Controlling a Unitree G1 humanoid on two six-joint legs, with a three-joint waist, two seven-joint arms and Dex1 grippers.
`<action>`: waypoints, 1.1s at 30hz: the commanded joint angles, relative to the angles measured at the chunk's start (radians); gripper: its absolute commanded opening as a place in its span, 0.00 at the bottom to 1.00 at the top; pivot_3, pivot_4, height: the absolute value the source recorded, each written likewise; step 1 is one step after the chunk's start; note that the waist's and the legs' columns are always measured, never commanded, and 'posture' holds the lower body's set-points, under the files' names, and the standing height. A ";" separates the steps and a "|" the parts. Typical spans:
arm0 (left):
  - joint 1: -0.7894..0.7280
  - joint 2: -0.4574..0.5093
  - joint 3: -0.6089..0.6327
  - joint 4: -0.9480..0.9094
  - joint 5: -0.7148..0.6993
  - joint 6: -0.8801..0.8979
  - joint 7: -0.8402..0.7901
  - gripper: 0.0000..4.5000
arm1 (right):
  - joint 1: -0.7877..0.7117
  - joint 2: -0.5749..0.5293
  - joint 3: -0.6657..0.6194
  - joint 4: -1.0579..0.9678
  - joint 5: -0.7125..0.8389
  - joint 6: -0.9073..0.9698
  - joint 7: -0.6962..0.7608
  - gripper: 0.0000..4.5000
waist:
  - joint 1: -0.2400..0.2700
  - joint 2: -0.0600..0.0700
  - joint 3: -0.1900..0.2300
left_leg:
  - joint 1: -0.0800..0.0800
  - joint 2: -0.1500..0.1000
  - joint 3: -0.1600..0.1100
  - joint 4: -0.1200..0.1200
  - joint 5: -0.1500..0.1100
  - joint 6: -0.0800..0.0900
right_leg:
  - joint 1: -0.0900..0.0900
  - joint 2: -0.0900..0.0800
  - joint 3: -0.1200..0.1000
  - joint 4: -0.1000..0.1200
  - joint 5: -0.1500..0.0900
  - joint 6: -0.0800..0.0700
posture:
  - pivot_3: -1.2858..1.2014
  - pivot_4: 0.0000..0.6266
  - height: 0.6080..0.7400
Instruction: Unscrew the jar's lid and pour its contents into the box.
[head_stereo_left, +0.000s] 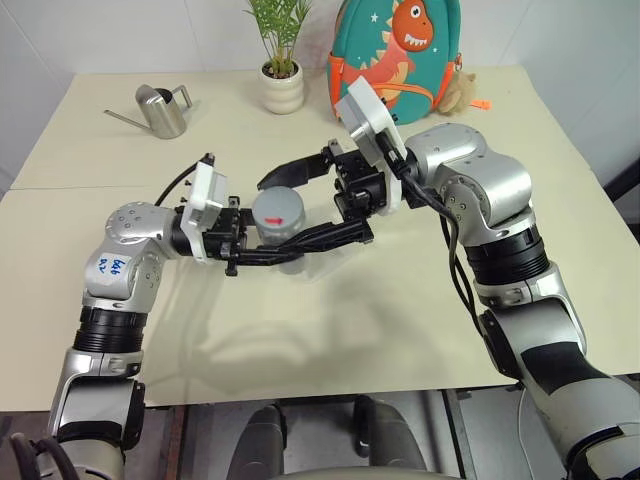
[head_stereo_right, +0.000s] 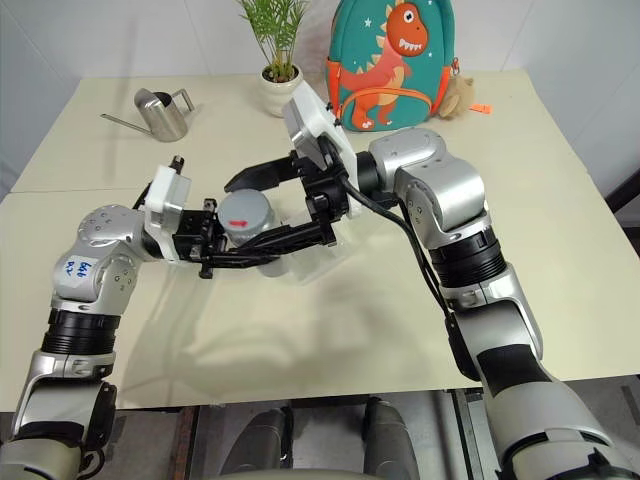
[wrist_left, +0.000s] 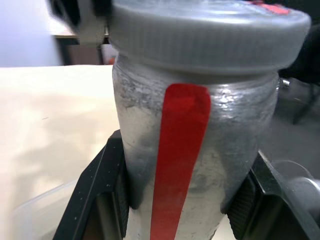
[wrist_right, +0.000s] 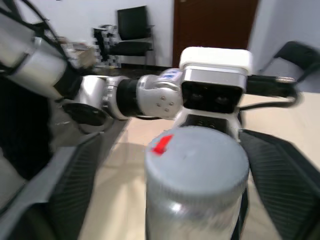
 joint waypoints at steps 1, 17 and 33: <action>0.010 0.016 0.039 0.003 0.010 -0.013 0.035 0.45 | -0.004 -0.015 -0.056 -0.009 -0.022 -0.062 -0.046 0.99 | 0.003 0.000 0.000 | 0.000 0.000 0.000 0.000 0.000 0.000 | 0.000 0.000 0.000 0.000 0.000 0.000 | 0.52 0.24 1.00; 0.023 0.006 0.023 -0.040 0.010 0.016 0.078 0.45 | 0.023 0.109 -0.001 -0.054 -0.101 0.016 -0.302 0.99 | 0.004 0.000 0.000 | 0.000 0.001 0.001 0.000 0.000 -0.001 | -0.001 0.001 0.001 0.001 0.000 0.000 | 0.52 0.24 1.00; 0.025 -0.008 0.011 -0.064 0.005 0.022 0.094 0.45 | 0.003 0.056 -0.057 0.051 -0.135 -0.027 -0.336 0.99 | 0.004 0.000 0.000 | 0.000 0.001 0.001 0.000 0.000 0.000 | -0.001 0.001 0.001 0.001 0.000 0.000 | 0.52 0.24 1.00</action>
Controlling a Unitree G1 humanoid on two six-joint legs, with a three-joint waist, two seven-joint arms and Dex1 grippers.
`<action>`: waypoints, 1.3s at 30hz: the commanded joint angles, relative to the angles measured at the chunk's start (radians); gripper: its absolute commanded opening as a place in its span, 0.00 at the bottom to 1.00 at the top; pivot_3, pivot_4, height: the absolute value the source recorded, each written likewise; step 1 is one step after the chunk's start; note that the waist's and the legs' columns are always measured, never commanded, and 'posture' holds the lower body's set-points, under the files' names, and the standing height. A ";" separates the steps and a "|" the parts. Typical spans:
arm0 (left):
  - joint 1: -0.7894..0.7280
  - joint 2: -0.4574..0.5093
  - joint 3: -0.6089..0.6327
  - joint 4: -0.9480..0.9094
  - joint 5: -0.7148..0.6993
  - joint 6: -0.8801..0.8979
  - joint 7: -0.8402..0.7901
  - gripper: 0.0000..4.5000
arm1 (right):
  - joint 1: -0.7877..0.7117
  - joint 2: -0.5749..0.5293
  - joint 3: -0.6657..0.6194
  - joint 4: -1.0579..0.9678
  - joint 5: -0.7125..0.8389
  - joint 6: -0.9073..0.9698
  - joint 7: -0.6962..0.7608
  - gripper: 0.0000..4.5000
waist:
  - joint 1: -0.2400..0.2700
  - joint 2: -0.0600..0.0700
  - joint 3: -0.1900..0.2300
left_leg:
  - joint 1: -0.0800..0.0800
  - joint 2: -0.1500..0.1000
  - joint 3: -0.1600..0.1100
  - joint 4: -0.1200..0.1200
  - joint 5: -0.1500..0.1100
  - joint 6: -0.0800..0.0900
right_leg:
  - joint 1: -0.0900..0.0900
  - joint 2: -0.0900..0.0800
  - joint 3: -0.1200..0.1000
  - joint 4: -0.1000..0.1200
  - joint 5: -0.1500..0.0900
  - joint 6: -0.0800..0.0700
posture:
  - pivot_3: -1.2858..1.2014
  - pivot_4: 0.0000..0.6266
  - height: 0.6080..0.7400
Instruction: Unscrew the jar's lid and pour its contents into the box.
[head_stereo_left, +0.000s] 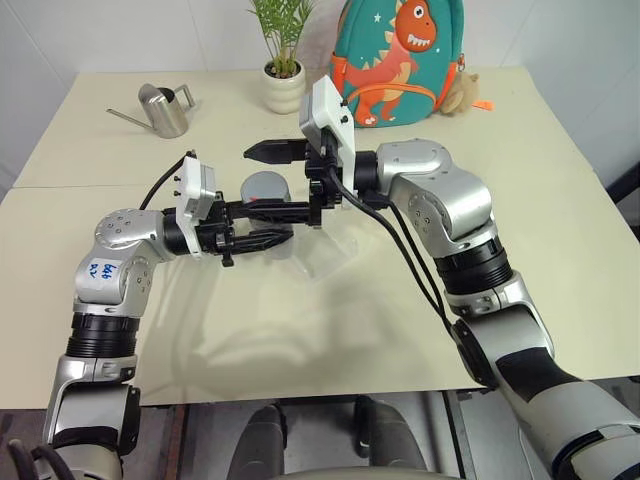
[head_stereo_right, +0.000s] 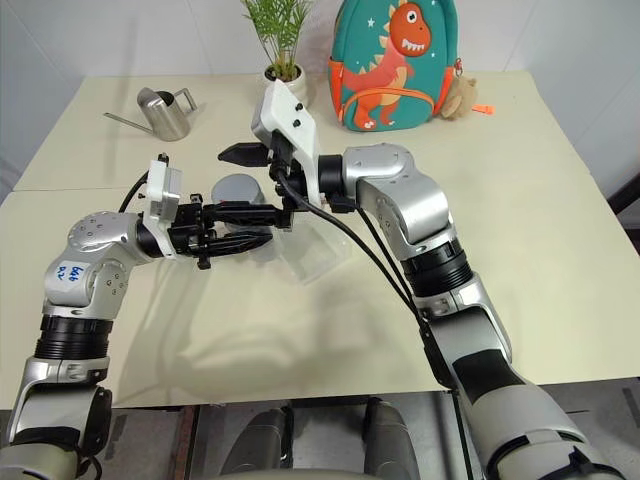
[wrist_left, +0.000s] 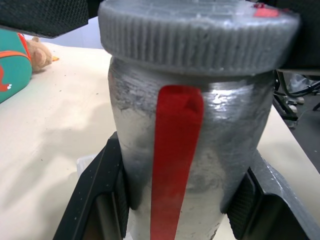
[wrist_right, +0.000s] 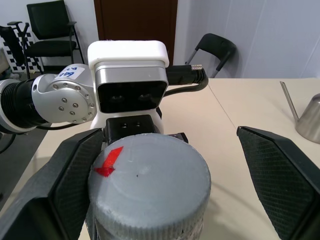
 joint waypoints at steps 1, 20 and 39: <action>-0.005 -0.002 -0.008 -0.059 -0.016 -0.012 -0.031 0.45 | -0.012 -0.091 -0.082 0.019 -0.021 -0.030 -0.011 0.99 | 0.000 0.000 0.000 | 0.000 0.000 0.000 0.000 0.000 0.000 | 0.000 0.000 0.000 0.000 0.000 0.000 | 0.52 0.24 1.00; 0.009 0.015 0.019 -0.055 -0.007 -0.011 -0.046 0.45 | 0.090 -0.266 -0.173 -0.150 0.139 0.073 0.103 0.99 | -0.022 0.000 0.000 | 0.002 0.002 0.006 0.000 0.000 0.000 | -0.001 0.002 0.004 -0.001 0.001 -0.001 | 0.52 0.24 1.00; -0.008 0.007 0.007 -0.030 0.004 -0.019 -0.052 0.45 | 0.046 -0.020 -0.013 -0.226 0.061 0.149 -0.130 0.99 | -0.019 0.000 0.000 | 0.002 0.002 0.005 0.001 -0.001 0.001 | -0.001 0.002 0.005 0.001 0.001 -0.001 | 0.52 0.24 1.00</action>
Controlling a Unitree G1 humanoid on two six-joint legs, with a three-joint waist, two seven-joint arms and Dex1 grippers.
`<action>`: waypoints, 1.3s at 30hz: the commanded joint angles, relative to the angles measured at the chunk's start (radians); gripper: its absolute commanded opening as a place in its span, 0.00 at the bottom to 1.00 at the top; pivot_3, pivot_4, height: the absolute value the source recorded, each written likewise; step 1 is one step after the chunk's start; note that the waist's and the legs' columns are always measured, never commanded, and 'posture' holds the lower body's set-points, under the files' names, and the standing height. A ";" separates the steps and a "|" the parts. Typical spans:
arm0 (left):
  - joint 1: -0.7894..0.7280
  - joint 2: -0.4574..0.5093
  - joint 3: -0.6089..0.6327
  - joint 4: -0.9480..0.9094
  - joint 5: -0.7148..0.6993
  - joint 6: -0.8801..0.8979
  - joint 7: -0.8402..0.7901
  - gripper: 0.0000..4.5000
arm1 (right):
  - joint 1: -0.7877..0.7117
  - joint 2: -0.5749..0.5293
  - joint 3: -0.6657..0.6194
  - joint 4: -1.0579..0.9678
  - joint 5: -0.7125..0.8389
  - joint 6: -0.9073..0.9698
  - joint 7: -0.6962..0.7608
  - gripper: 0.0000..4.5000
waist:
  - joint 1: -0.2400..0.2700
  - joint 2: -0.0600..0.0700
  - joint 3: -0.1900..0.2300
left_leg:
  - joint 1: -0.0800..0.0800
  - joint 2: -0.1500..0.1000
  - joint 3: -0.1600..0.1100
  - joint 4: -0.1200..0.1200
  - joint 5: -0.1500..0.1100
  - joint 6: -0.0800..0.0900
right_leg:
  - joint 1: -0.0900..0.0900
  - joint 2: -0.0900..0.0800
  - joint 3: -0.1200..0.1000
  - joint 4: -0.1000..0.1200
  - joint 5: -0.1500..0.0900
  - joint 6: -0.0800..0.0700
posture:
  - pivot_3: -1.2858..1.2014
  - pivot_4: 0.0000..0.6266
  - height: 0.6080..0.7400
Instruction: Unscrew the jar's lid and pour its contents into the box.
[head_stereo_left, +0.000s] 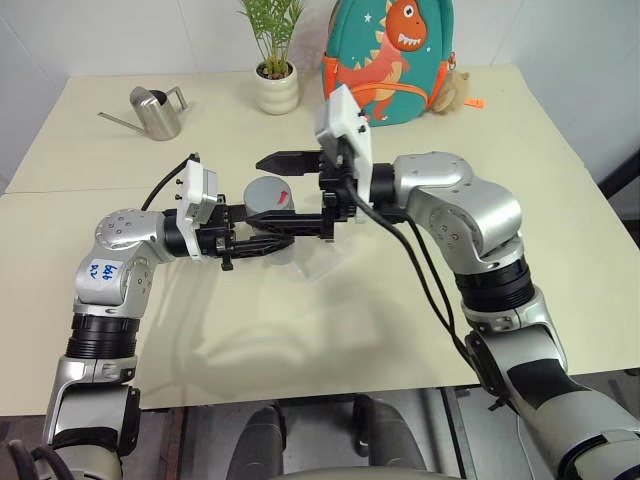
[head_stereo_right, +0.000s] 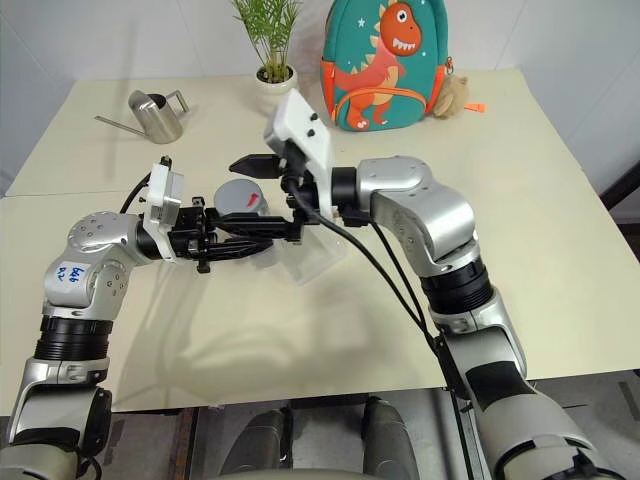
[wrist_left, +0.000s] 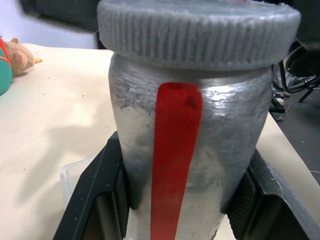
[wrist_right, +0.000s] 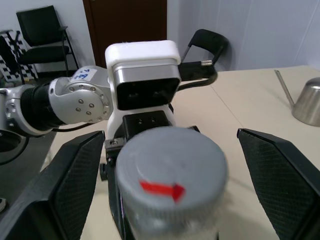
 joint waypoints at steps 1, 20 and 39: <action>-0.012 0.002 0.007 -0.019 -0.008 -0.015 -0.007 0.45 | -0.033 0.011 -0.018 0.008 -0.018 -0.035 -0.022 0.99 | 0.000 0.000 0.000 | 0.000 0.000 0.000 0.000 0.000 0.000 | 0.000 0.000 0.000 0.000 0.000 0.000 | 0.52 0.24 1.00; 0.005 0.009 0.014 -0.014 -0.005 -0.031 -0.004 0.45 | -0.055 -0.212 -0.157 0.174 0.042 -0.129 0.164 0.99 | 0.006 0.000 0.000 | 0.000 0.000 0.001 0.000 0.000 0.000 | 0.000 0.000 0.000 -0.001 0.000 0.000 | 0.52 0.24 1.00; 0.003 0.014 0.012 -0.002 0.005 -0.028 -0.012 0.45 | -0.051 -0.100 -0.096 0.024 0.100 0.000 0.171 0.99 | -0.001 0.000 0.000 | 0.000 0.000 0.002 0.000 0.000 0.000 | -0.001 0.001 0.002 0.000 0.000 0.000 | 0.52 0.24 1.00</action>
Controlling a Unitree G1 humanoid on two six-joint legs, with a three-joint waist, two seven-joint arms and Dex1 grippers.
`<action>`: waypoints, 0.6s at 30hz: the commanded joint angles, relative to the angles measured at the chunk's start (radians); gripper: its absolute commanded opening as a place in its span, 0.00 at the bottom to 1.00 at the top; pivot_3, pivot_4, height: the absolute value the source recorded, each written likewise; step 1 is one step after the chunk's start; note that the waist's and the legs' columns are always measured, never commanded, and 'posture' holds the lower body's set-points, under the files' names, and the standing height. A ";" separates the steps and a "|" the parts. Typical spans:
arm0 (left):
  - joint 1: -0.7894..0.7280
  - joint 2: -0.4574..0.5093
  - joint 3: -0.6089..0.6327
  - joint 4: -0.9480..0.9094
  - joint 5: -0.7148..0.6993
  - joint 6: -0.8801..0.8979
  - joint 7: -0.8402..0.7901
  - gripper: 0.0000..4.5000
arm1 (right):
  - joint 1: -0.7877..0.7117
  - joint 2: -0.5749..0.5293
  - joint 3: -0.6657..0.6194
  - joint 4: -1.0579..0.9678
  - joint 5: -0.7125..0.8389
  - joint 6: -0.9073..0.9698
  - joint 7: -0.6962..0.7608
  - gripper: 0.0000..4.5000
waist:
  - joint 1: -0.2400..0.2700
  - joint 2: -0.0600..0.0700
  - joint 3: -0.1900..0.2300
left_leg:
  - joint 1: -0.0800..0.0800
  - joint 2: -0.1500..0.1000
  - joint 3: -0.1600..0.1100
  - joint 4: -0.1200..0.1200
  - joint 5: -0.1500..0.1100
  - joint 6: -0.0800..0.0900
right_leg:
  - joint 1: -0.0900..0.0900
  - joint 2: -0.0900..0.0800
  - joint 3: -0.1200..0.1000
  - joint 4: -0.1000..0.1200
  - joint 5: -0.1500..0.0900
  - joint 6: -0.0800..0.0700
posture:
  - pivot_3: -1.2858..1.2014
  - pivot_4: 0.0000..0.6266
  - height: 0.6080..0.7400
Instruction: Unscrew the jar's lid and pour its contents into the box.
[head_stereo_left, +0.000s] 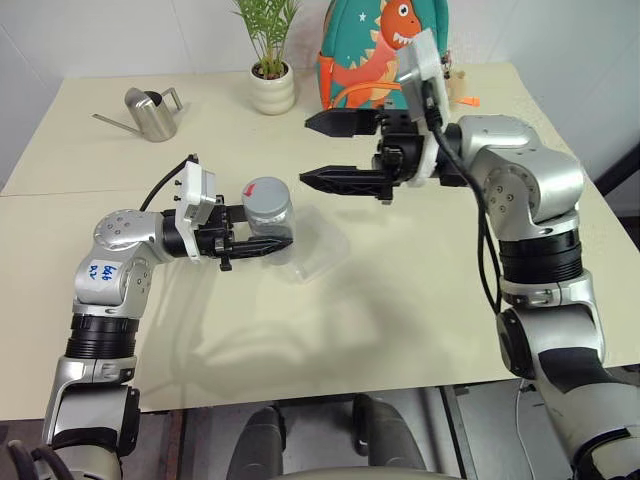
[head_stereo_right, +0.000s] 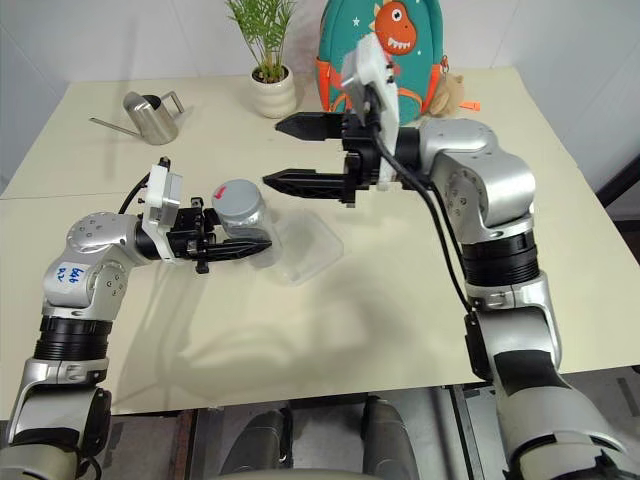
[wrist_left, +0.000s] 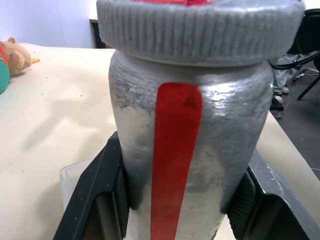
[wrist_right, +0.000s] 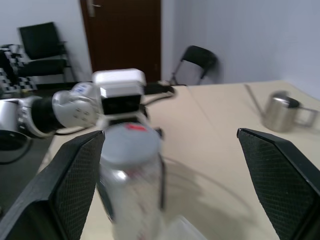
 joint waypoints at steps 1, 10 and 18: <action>0.002 0.011 0.009 -0.014 -0.001 -0.012 -0.003 0.45 | 0.009 0.029 0.040 -0.083 0.012 0.028 -0.023 0.99 | 0.000 0.000 0.000 | 0.000 0.000 0.000 0.000 0.000 0.000 | 0.000 0.000 0.000 0.000 0.000 0.000 | 0.52 0.24 1.00; 0.001 0.011 0.006 -0.018 -0.003 -0.005 -0.004 0.45 | -0.012 0.075 0.096 -0.051 -0.027 0.016 -0.052 0.99 | 0.001 0.000 0.000 | 0.000 0.000 0.000 0.001 0.000 0.000 | 0.000 0.000 0.000 0.001 0.000 0.000 | 0.52 0.24 1.00; 0.001 0.010 0.006 -0.026 -0.005 -0.002 0.001 0.45 | -0.015 0.110 0.111 -0.015 -0.055 -0.004 -0.052 0.99 | 0.000 0.000 0.000 | 0.000 0.000 0.000 0.001 0.000 0.000 | 0.000 0.000 0.000 0.001 0.000 0.000 | 0.52 0.24 1.00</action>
